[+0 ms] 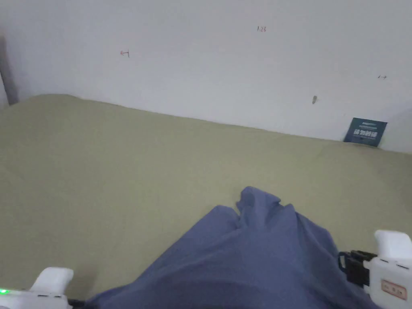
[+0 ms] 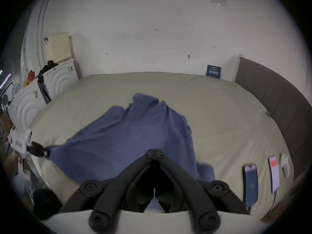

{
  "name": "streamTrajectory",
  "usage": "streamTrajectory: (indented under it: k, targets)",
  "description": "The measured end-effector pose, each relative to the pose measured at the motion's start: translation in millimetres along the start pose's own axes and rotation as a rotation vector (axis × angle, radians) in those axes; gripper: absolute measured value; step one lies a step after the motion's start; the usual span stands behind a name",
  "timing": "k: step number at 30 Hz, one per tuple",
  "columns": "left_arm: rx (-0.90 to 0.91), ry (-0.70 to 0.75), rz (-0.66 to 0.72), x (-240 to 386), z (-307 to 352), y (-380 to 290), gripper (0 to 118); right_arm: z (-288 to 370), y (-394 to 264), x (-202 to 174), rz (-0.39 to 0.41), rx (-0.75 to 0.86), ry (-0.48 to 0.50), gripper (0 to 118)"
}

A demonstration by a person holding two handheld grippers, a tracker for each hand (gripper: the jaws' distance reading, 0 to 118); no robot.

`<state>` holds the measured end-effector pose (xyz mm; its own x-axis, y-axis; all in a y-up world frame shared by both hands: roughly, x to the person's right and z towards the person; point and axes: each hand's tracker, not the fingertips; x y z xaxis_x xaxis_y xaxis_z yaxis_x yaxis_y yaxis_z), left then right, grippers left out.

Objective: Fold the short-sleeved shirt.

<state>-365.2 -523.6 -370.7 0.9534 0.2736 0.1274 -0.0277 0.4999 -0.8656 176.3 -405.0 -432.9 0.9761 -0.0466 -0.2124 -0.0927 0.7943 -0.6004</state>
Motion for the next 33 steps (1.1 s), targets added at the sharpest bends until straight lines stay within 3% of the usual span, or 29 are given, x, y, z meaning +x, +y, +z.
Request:
streamTrajectory:
  k: [3,6,8,9,10,11,12,14,17,19,21,22,24,25,26,27,30,33]
  targets:
    - [-0.003,0.004,-0.006,15.9,7.7,-1.1,3,-50.7,53.5,16.7,0.040,-0.024,0.040,0]
    - [-0.002,0.018,-0.023,25.0,9.5,-1.7,3,-121.5,94.7,38.6,0.081,-0.151,0.030,0]
    - [0.001,0.021,-0.020,30.3,11.0,-2.3,3,-171.4,114.0,50.9,0.075,-0.265,0.085,5]
    - [-0.005,0.020,-0.013,25.8,12.3,1.6,3,-194.4,121.8,55.3,0.109,-0.333,0.075,24]
    - [-0.004,0.022,-0.014,27.9,13.3,1.8,3,-213.8,127.4,58.8,0.157,-0.384,0.054,76]
    - [-0.008,0.027,-0.020,30.8,13.9,2.0,3,-236.6,130.5,59.3,0.215,-0.431,0.039,105]
    - [-0.017,0.031,-0.023,33.3,14.2,2.1,3,-253.7,131.2,59.4,0.265,-0.445,0.022,112]
    - [-0.020,0.034,-0.018,18.3,9.2,3.0,3,-285.2,130.8,61.8,0.295,-0.425,0.002,103]
    - [-0.030,0.034,0.002,16.9,4.5,6.4,3,-318.3,127.3,63.5,0.293,-0.476,0.007,103]
    - [-0.041,0.027,0.004,15.7,3.6,9.7,3,-329.5,119.2,64.0,0.295,-0.514,0.071,100]
    - [-0.047,0.027,0.003,16.2,3.7,10.5,3,-336.7,112.2,66.3,0.317,-0.554,0.074,93]
    - [-0.048,0.031,-0.006,16.9,3.8,10.1,3,-329.5,114.9,64.0,0.274,-0.533,0.069,77]
    - [-0.037,0.040,-0.040,22.4,3.3,7.4,3,-317.0,125.2,71.8,0.154,-0.524,0.098,61]
    - [-0.031,0.040,-0.049,22.3,3.2,6.2,3,-309.1,129.5,72.5,0.182,-0.486,0.085,35]
    - [-0.028,0.039,-0.044,21.5,3.3,5.9,3,-292.5,138.9,60.1,0.285,-0.387,0.008,2]
    - [-0.023,0.037,-0.031,23.6,4.1,5.7,3,-279.4,144.1,59.7,0.335,-0.350,0.006,2]
    - [-0.008,0.035,0.000,24.0,6.2,4.5,3,-244.6,151.5,44.3,0.271,-0.317,0.061,2]
    - [-0.005,0.040,0.010,26.8,8.3,5.9,3,-201.7,163.9,34.4,0.265,-0.249,0.072,2]
